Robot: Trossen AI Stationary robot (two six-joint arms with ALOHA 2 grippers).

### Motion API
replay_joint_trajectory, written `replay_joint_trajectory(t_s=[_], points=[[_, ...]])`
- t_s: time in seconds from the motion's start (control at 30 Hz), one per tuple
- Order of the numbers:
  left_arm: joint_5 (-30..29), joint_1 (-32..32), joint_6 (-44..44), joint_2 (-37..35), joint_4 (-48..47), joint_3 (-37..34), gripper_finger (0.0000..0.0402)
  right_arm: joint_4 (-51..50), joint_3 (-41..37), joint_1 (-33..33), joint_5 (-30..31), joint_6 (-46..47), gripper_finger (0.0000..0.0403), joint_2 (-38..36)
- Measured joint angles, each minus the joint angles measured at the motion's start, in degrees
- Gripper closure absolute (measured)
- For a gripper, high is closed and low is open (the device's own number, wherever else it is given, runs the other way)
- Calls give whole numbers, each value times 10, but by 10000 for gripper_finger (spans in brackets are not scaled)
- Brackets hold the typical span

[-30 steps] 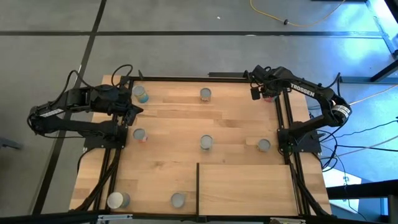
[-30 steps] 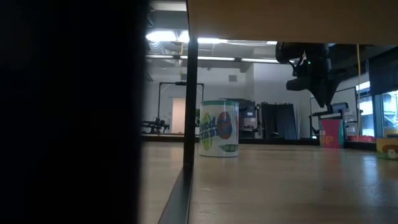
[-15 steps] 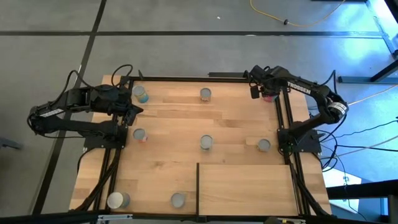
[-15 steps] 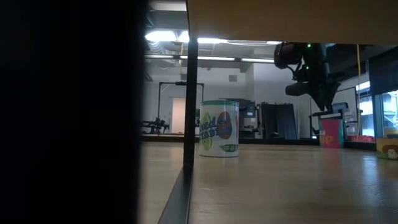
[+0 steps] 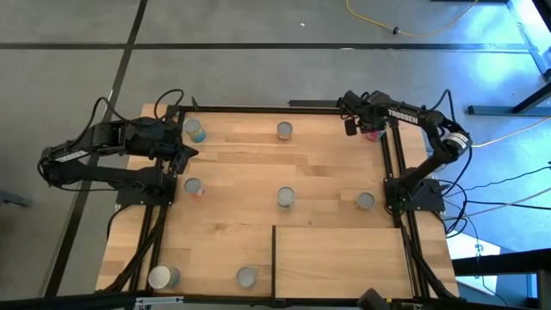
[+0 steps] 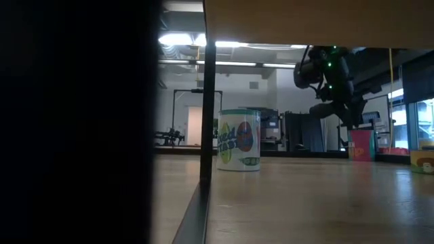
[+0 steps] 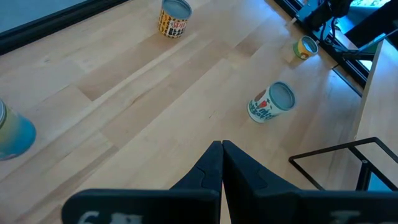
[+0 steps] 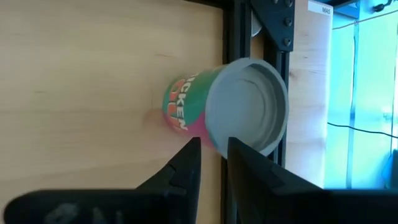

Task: Pick and place cans onto a shelf
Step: Put the pink canned chicken soup on the shelf

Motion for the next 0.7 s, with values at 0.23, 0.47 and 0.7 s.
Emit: replay_joint_trajectory(t_s=[0.23,0.47,0.7], points=[[0,0,0,0,0,0,401,10,0,-22,10,-2,321,5],[0,0,0,0,0,0,401,29,0,-37,-41,-30,321,5],[0,0,0,0,0,0,401,31,0,-40,-50,-30,321,5]])
